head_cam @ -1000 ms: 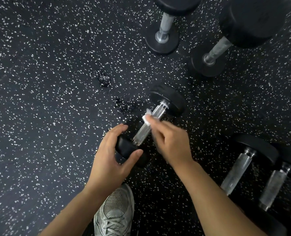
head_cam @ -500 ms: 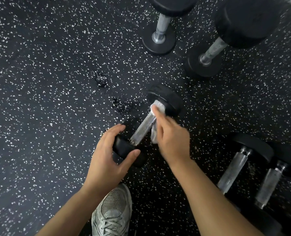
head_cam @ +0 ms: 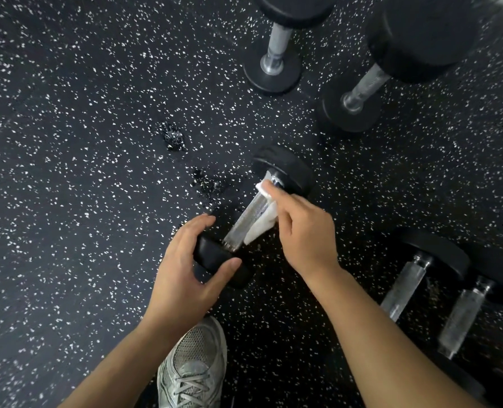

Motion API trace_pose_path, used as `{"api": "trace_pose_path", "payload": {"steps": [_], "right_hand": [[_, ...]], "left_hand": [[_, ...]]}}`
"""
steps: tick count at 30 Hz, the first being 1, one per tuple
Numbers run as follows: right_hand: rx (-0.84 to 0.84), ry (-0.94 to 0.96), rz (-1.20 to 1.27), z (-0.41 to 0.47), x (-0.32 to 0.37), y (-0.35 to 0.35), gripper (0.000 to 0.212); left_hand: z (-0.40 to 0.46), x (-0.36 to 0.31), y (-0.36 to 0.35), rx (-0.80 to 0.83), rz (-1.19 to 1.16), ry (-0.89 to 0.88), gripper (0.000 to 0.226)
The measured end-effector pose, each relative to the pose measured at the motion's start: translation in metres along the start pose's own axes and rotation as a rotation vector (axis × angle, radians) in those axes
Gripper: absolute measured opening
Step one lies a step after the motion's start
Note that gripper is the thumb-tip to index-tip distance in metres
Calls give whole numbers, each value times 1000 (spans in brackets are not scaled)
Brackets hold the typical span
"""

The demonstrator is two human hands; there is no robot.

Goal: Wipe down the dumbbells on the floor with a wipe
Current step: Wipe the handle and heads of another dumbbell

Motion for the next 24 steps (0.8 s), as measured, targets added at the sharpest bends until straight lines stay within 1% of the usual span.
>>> {"api": "trace_pose_path", "payload": {"steps": [2, 5, 7, 9, 11, 12, 13, 15, 18, 20, 24], "right_hand": [[0, -7, -31, -1, 3, -9, 42], [114, 89, 45, -10, 15, -27, 44], [201, 150, 83, -19, 22, -35, 43], [332, 197, 112, -27, 28, -42, 45], [470, 243, 106, -32, 34, -47, 50], [501, 264, 84, -32, 37, -48, 52], [499, 275, 65, -32, 37, -46, 52], [415, 251, 94, -29, 33, -39, 46], [193, 95, 290, -31, 16, -24, 30], [98, -16, 371, -33, 7, -18, 24], [78, -106, 375, -30, 2, -20, 14]], "left_hand": [[1, 1, 0, 2, 6, 2, 72], [2, 1, 0, 2, -10, -2, 74], [2, 1, 0, -1, -14, -11, 74], [2, 1, 0, -6, -20, -17, 74], [2, 0, 1, -9, -31, -18, 74], [2, 1, 1, -8, -31, -18, 74], [2, 1, 1, -4, -27, -19, 75], [3, 2, 2, 9, -6, -19, 76], [4, 3, 9, 7, 22, -8, 69], [3, 5, 15, -21, 32, 8, 66], [-1, 6, 27, -98, 2, 34, 61]]}}
Point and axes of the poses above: each hand's wrist, its own z-axis towards the middle knuckle, its own y-axis out of the back of the hand, x = y × z, the point moved 7 cm from there along z, towards the middle knuckle, and after that the axes turned 15 degrees about x, right-handed, at the moved point
